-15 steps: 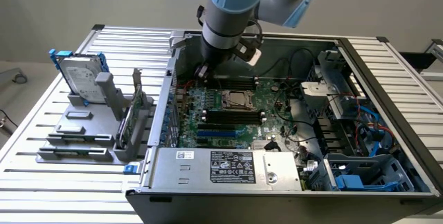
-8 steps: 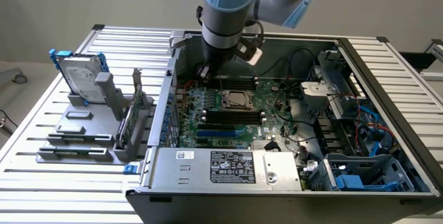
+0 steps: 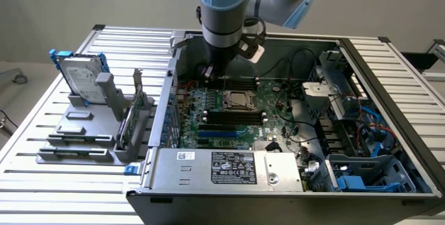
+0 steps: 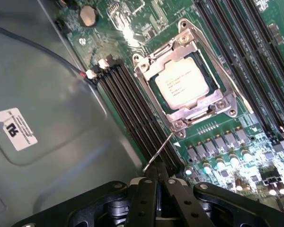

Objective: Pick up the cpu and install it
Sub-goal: 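Install the first cpu locking lever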

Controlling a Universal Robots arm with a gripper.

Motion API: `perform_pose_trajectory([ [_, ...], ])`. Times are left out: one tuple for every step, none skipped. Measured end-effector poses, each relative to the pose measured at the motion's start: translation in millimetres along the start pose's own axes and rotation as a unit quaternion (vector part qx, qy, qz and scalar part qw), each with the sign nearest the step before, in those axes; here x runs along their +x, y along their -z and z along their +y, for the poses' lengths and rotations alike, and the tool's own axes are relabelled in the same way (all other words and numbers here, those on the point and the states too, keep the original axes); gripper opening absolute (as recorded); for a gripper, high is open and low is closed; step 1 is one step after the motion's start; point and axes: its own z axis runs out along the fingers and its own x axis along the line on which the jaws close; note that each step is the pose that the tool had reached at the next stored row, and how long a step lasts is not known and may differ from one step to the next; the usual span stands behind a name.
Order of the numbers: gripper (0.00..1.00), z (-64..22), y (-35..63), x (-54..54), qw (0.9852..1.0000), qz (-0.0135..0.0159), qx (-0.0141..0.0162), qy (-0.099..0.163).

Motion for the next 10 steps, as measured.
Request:
perform_pose_trajectory([
  [0.11,-0.1,-0.1,0.4,1.0000,0.0022,-0.0036,0.000],
  [0.11,-0.2,-0.2,0.5,1.0000,0.0045,-0.0074,0.000],
  [0.11,-0.2,-0.2,0.6,0.9999,0.0068,-0.0112,-0.002],
  [0.11,-0.2,-0.3,0.6,0.9998,0.0086,-0.0143,-0.006],
  [0.11,-0.2,-0.3,0.6,0.9997,0.0099,-0.0171,-0.011],
  [0.11,-0.2,-0.5,0.6,0.9996,0.0113,-0.0198,-0.017],
  [0.11,-0.1,-0.9,0.4,0.9994,0.0128,-0.0227,-0.024],
  [0.11,0.0,-1.5,0.1,0.9991,0.0142,-0.0259,-0.032],
  [0.11,0.2,-2.2,-0.1,0.9986,0.0158,-0.0292,-0.040],
  [0.11,0.4,-3.1,-0.5,0.9982,0.0174,-0.0325,-0.048],
])
